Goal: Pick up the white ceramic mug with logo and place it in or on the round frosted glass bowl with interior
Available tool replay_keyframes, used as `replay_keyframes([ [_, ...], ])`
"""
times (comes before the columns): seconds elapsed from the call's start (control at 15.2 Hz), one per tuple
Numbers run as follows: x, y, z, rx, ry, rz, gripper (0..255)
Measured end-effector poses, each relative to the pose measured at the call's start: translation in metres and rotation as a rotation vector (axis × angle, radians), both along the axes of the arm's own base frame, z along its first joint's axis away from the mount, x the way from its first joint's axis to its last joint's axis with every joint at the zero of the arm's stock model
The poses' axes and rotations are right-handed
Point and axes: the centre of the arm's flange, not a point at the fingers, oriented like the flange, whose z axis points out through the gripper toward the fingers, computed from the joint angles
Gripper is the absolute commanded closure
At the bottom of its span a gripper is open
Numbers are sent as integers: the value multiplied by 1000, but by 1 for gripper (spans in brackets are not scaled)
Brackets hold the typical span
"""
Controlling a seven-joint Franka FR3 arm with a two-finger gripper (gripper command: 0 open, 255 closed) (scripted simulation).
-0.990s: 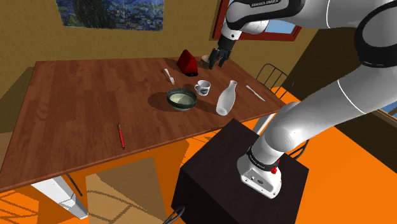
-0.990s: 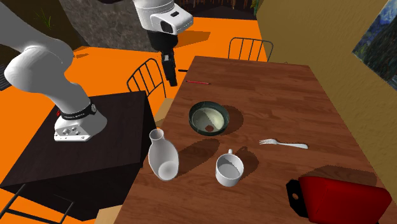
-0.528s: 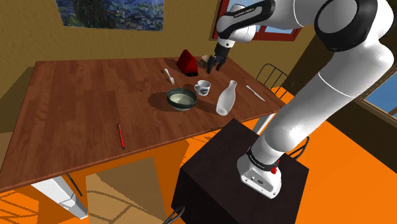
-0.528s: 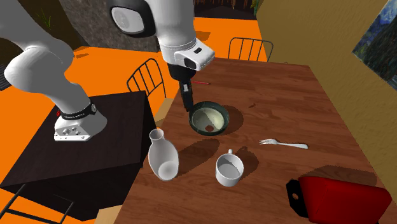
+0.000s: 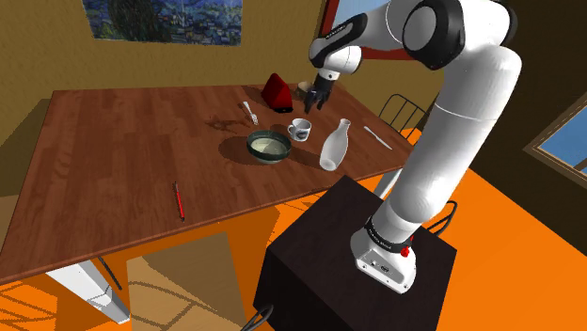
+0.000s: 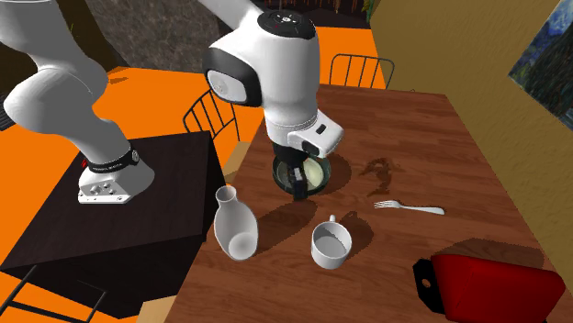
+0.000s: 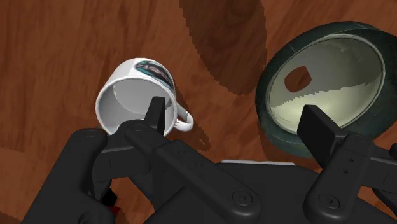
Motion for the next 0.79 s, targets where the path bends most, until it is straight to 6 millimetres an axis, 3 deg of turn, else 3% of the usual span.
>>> replay_keyframes([
  [0.79, 67, -98, -102, -26, 19, 4, 0],
])
